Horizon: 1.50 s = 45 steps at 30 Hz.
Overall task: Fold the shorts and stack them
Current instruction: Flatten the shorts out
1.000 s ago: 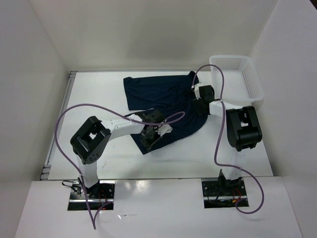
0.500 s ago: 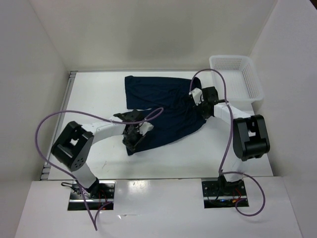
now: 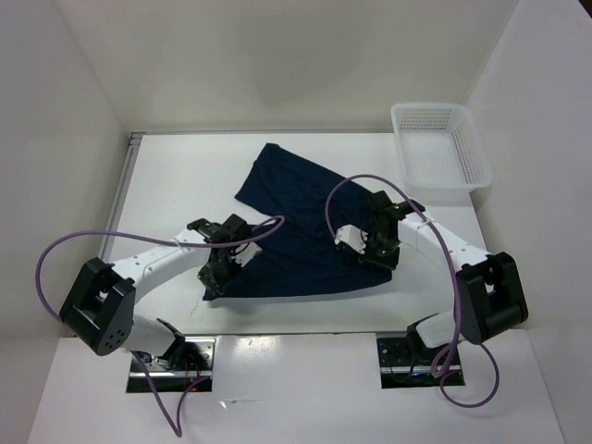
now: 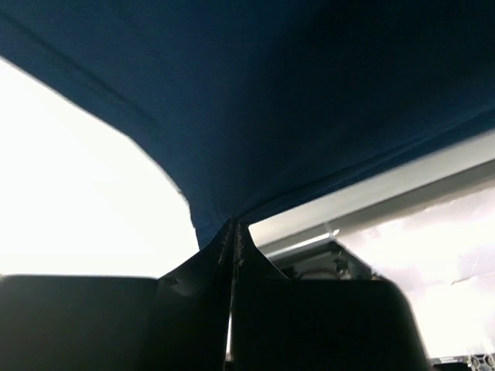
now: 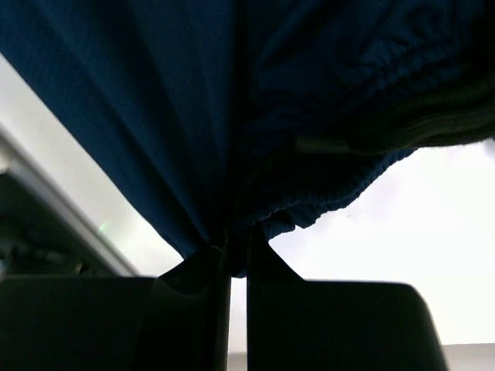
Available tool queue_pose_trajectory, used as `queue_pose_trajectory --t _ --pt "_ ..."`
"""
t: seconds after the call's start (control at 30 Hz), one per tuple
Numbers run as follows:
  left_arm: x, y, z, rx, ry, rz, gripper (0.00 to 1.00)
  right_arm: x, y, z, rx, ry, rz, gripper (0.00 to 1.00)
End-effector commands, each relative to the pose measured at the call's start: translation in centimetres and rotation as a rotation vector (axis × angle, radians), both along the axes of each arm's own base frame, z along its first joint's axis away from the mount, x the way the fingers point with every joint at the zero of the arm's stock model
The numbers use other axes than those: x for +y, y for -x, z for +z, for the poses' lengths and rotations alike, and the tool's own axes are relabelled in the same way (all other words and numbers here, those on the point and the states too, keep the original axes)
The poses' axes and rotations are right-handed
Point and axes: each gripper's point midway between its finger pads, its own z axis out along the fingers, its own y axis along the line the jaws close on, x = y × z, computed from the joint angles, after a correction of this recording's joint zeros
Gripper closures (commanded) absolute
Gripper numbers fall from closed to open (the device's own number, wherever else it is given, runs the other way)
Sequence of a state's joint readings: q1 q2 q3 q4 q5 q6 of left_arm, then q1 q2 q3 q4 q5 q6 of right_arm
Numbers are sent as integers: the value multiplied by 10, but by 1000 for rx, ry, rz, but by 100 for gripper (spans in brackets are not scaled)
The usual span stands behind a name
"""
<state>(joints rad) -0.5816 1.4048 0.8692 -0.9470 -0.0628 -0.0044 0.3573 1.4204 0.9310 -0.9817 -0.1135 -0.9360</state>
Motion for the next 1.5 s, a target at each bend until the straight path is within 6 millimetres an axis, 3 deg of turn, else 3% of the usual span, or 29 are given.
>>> queue_pose_trajectory --t 0.0,0.1,0.13,0.2,0.27,0.3,0.33,0.4,0.43,0.47,0.57,0.6,0.63,0.7,0.73,0.77,0.8,0.83,0.87,0.9,1.0,1.1,1.2,1.27,1.4,1.47 --pt "29 19 19 38 -115 -6 100 -20 26 22 74 88 103 100" --pt "27 28 28 49 -92 -17 100 -21 30 22 101 97 115 100" --pt "27 31 27 48 -92 -27 99 -21 30 22 101 97 115 76" --pt "27 31 29 40 -86 -26 93 -20 28 22 92 95 114 47" --pt "27 30 30 31 -80 -26 76 -20 28 22 92 95 114 18" --pt "27 30 30 31 -80 -26 68 -21 28 26 86 93 114 12" --pt "23 25 34 -7 -55 -25 66 -19 25 29 76 89 114 9" --pt "14 7 44 -47 21 34 66 -15 18 39 38 75 73 7" --pt "5 -12 52 -106 82 63 66 -10 13 46 14 46 58 7" --pt "-2 -40 69 -170 161 126 66 -3 5 53 -19 13 41 7" --pt "-12 -104 89 -296 278 208 64 29 -26 91 -111 -180 -9 7" --pt "-12 -131 108 -350 338 247 62 45 -39 109 -150 -268 -10 7" --pt "-13 -157 101 -361 353 265 60 54 -61 117 -207 -324 -72 7" --pt "-12 -188 100 -372 401 297 54 62 -96 125 -320 -368 -190 7" --pt "-20 -213 94 -369 413 293 54 70 -133 132 -427 -434 -329 9" --pt "-21 -227 91 -366 422 300 53 68 -146 124 -459 -429 -394 15" --pt "-27 -240 89 -368 448 291 53 67 -158 119 -489 -426 -433 15" --pt "-31 -252 70 -336 446 293 53 60 -170 115 -527 -404 -510 15" --pt "-35 -268 74 -367 457 288 53 61 -189 108 -564 -406 -544 15" --pt "-36 -282 61 -367 469 292 53 60 -195 102 -572 -396 -571 15" --pt "-44 -305 56 -395 503 277 51 51 -217 88 -599 -358 -663 15" --pt "-49 -323 27 -371 504 278 49 38 -234 78 -646 -317 -754 16" --pt "-50 -338 15 -382 498 280 48 13 -242 65 -678 -256 -836 16" --pt "-51 -342 10 -376 496 281 48 -10 -246 61 -710 -204 -890 16" --pt "-50 -339 -16 -341 453 291 48 -36 -245 38 -693 -122 -909 16" --pt "-55 -325 -25 -299 431 283 48 -43 -245 34 -688 -106 -914 16"
